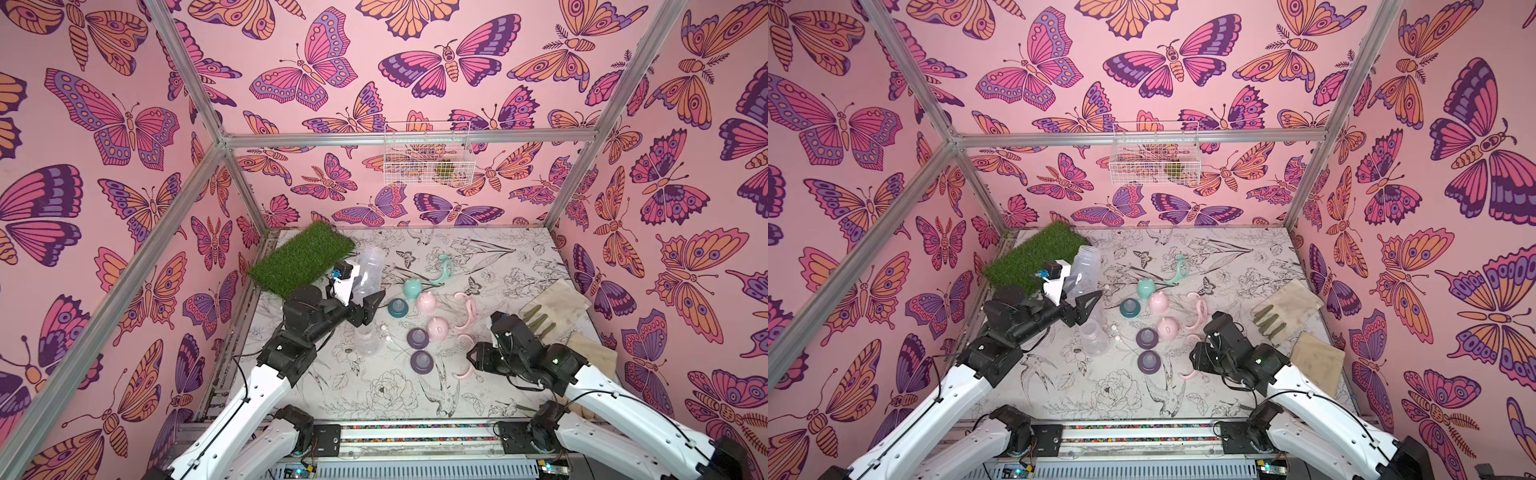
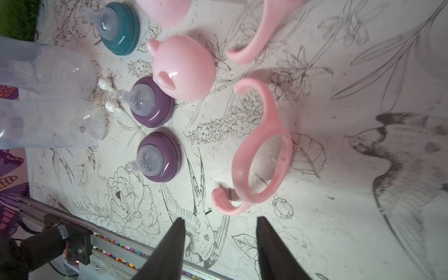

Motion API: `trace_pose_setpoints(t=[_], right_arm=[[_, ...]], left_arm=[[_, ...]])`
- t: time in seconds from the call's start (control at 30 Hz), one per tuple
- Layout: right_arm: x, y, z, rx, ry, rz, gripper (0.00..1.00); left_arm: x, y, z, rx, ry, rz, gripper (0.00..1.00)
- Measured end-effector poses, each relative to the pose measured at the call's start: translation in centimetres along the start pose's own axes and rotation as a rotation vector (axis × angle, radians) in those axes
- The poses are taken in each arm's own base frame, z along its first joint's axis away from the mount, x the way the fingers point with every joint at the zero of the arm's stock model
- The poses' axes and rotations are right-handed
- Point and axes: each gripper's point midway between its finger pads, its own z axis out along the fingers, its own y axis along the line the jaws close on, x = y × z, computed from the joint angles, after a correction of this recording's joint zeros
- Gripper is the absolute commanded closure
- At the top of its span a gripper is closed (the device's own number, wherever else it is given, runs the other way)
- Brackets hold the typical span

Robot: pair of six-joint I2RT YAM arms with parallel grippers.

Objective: Assemble the baby bottles
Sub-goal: Pick up the handle at the center of the board.

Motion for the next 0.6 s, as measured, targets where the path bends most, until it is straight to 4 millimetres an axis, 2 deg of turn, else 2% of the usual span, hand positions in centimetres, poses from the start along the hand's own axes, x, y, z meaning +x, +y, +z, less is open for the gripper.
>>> trace_pose_setpoints(t=[0.2,0.47,0.6], right_arm=[[2.4,-1.3,2.7,-0.033,0.058,0.122,0.58],[2.6,-0.9,4.3,-0.110,0.047,0.209,0.60],[3.0,-1.4,5.2,-0.107,0.052,0.239,0.63]], left_arm=[[0.1,-0.9,0.7,0.003,0.018,0.052,1.00],[0.3,-1.4,1.1,-0.002,0.035,0.092,1.00],[0.2,-1.6,1.2,-0.004,0.038,0.108,1.00]])
